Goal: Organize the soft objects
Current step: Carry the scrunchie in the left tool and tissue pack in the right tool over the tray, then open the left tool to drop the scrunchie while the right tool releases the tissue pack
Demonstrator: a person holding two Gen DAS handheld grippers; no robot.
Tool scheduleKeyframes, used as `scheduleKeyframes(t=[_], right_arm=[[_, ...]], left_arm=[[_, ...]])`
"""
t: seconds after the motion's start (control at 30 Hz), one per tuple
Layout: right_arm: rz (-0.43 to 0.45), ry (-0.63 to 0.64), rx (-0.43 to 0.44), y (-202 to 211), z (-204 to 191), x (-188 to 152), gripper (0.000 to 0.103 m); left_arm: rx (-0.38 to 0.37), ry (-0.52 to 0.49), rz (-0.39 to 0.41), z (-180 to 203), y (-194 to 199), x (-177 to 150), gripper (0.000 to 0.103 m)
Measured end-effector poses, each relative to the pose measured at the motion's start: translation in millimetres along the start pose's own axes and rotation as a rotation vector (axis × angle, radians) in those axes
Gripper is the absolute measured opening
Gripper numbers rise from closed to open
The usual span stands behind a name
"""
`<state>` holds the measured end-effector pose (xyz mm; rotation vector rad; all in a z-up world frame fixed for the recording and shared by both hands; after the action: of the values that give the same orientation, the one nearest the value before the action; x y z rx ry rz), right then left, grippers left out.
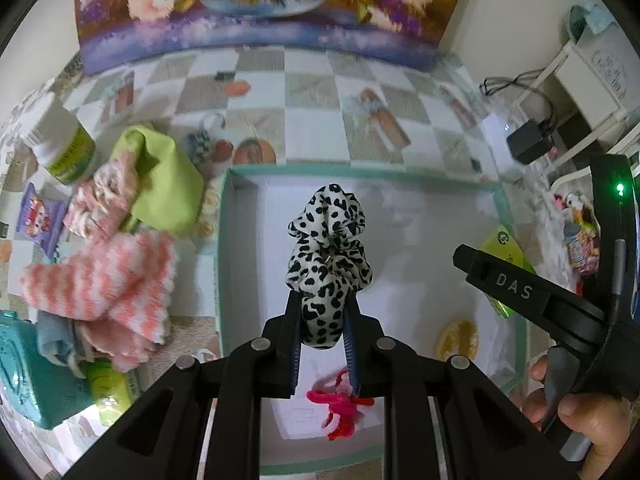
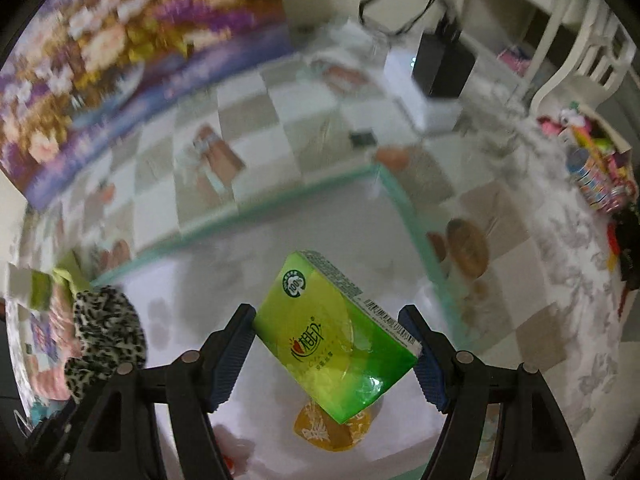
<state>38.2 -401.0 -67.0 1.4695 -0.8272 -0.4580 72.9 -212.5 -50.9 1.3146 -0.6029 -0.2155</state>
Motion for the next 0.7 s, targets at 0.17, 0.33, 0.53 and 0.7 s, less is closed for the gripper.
scheduleKeyframes(t=[0.17, 0.33, 0.53, 0.7], right_arm=[[-0.036, 0.004, -0.025, -18.0, 1.3, -3.7, 0.076], [-0.059, -0.003, -0.03, -27.6, 2.3, -6.4, 0.076], [-0.071, -0.005, -0.037, -33.6, 4.0, -10.2, 0.078], [-0.076, -0.003, -0.046, -35.0, 1.3, -9.5, 0.078]], left_arm=[[0.008, -0.009, -0.023, 3.7, -13.1, -1.5, 0.019], [0.009, -0.003, -0.045, 2.2, -23.0, -1.7, 0.019], [0.013, 0.004, -0.079, 0.6, -36.2, -1.4, 0.021], [-0.006, 0.012, -0.076, 1.0, -32.7, 0.7, 0.04]])
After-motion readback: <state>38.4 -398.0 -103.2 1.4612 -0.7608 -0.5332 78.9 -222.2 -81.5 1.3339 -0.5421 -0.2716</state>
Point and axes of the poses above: each gripper's, at about its wrist camera, not at the fingertips, and y roughly against the way its jaws point, z to its right, x to its top, the point moved 1 cm from there along -y, roughly the way its jaws point, and after that the axes turned 13 degrees about -y, right-handed, at the moved point
